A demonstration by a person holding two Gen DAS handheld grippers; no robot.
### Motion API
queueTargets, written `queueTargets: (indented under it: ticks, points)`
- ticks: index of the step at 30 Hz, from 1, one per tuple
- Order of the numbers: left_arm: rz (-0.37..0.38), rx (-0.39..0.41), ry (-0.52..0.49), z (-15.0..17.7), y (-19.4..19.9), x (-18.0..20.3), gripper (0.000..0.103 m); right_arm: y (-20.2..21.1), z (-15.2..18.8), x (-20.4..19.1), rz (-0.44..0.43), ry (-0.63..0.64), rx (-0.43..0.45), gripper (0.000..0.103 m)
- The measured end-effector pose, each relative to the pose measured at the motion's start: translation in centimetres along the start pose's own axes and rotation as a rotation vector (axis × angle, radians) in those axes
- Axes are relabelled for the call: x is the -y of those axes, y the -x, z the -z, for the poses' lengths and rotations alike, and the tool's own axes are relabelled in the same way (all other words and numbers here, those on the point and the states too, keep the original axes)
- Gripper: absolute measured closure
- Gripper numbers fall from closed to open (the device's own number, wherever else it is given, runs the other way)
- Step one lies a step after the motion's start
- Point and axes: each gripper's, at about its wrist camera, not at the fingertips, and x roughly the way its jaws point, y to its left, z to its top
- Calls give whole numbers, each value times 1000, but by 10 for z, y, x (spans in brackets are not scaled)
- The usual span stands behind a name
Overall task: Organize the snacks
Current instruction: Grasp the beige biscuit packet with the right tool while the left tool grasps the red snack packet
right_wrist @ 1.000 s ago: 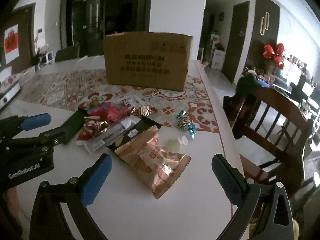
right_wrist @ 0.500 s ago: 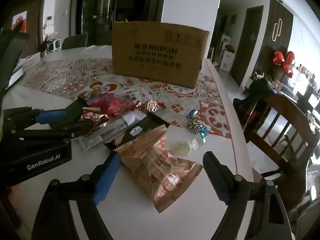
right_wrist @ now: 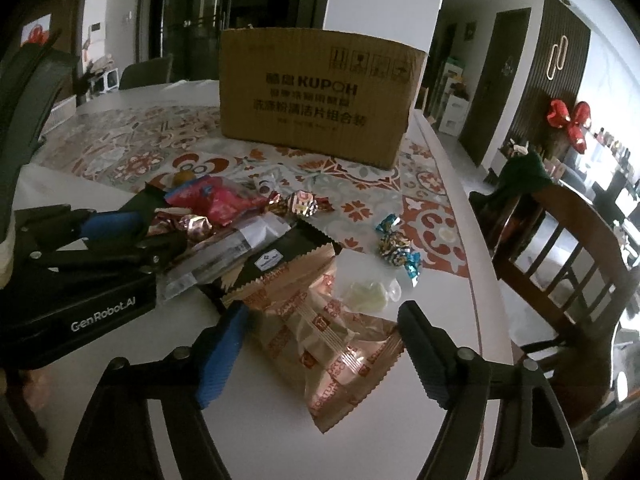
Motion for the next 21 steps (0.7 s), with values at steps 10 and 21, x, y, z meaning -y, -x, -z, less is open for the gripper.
queueTargets:
  ticks: [10,21]
  points:
    - [4,-40,6,2,5,-1,69,-4,-5,-11,28,116,-34,26]
    - [27,-66,12,0,-4,-2,74,-6,-10,-22,45,285,-49,26]
